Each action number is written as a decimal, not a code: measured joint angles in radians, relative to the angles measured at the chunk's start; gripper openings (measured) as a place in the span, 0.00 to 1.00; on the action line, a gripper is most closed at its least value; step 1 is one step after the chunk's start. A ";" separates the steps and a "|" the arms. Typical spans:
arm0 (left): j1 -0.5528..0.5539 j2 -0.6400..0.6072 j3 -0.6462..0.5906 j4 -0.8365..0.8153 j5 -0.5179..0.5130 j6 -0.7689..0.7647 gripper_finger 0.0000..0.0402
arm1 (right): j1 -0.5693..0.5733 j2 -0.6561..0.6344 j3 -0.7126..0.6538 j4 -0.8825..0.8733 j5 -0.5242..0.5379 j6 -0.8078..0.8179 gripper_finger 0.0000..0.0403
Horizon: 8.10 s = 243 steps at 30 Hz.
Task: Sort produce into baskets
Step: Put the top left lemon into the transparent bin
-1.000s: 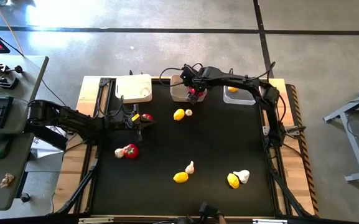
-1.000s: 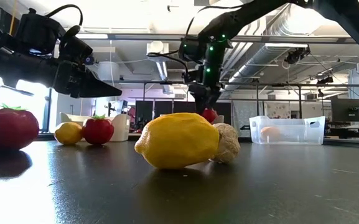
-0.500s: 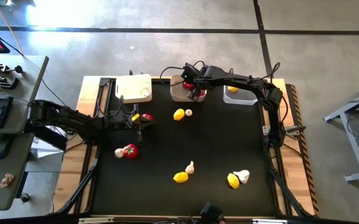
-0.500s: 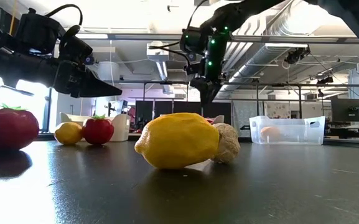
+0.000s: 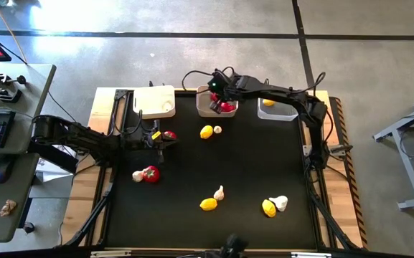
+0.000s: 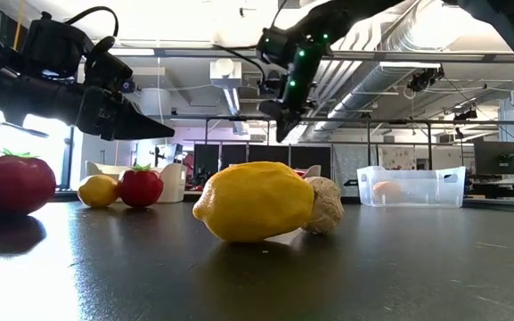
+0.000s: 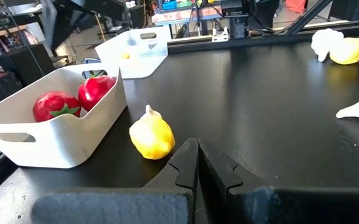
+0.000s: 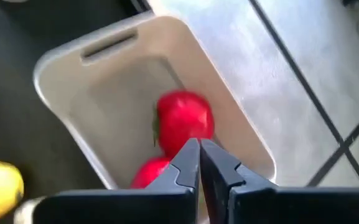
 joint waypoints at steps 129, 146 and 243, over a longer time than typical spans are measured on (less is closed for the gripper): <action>-0.071 0.136 0.547 -1.717 -0.451 -0.667 0.46 | 0.165 -0.639 -1.198 1.109 -0.074 -0.030 0.00; -0.138 -0.106 0.547 -1.755 -0.352 -0.634 0.36 | 0.193 -0.639 -1.199 1.184 -0.086 -0.038 0.02; 0.012 0.133 0.247 -0.154 0.227 -0.247 0.56 | 0.097 -0.705 -0.689 -0.165 0.250 0.459 0.38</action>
